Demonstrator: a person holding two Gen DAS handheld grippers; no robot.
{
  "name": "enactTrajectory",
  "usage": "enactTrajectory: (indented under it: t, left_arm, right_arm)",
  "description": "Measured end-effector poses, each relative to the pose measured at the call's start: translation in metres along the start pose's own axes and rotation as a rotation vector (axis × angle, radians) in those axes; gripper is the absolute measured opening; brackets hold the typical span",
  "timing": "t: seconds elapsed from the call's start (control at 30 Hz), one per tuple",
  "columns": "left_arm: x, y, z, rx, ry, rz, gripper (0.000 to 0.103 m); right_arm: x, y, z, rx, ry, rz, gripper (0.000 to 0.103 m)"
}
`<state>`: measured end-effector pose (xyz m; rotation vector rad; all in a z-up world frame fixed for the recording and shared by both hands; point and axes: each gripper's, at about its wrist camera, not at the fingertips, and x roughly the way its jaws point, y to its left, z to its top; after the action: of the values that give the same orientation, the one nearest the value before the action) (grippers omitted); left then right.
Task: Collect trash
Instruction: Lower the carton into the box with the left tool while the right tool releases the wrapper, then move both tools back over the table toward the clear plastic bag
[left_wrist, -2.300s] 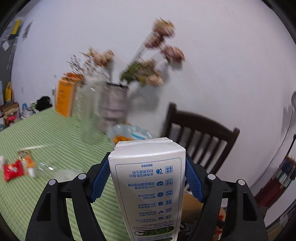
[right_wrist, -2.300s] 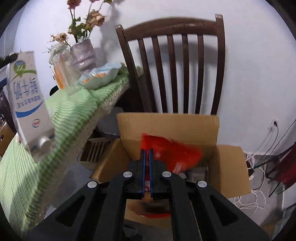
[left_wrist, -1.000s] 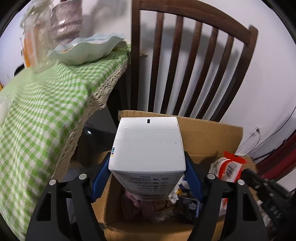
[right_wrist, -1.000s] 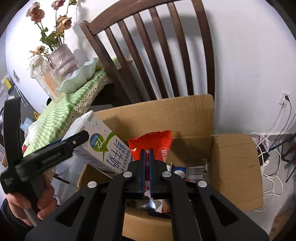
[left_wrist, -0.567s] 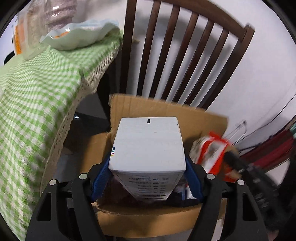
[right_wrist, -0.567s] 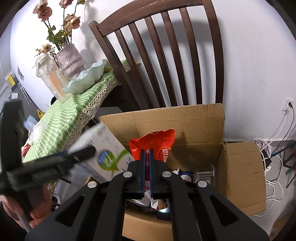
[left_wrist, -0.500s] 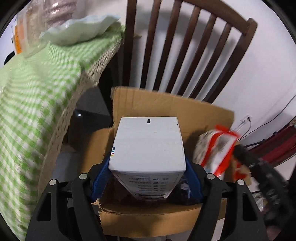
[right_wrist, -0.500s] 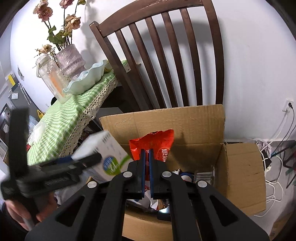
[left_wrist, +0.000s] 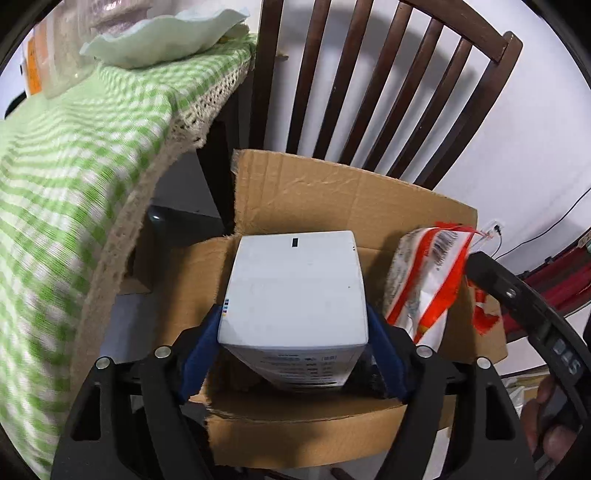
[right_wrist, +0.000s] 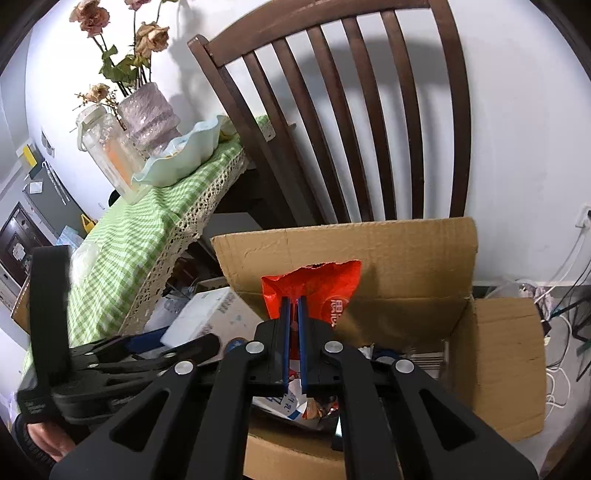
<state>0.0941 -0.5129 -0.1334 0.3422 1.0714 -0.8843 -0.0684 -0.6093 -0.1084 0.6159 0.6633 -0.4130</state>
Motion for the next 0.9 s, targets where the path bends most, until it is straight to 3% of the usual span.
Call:
enactTrajectory:
  t: [0.17,0.23,0.3,0.9]
  left_arm:
    - [-0.029,0.005,0.010,0.031,-0.078,0.036,0.073]
    - [-0.041,0.010,0.012,0.028,-0.104,0.043,0.073]
    - [-0.050,0.015,0.014,0.014,-0.119,0.038,0.073]
    - [-0.077,0.041,0.005,-0.035,-0.140,0.043,0.076]
  right_arm:
    - [0.016,-0.002,0.000,0.006,0.039,-0.008,0.008]
    - [0.019,-0.003,-0.002,0.014,0.048,-0.007,0.020]
    - [0.019,-0.004,-0.003,0.025,0.045,-0.010,0.039]
    - [0.000,-0.006,-0.011,0.020,0.040,-0.086,0.040]
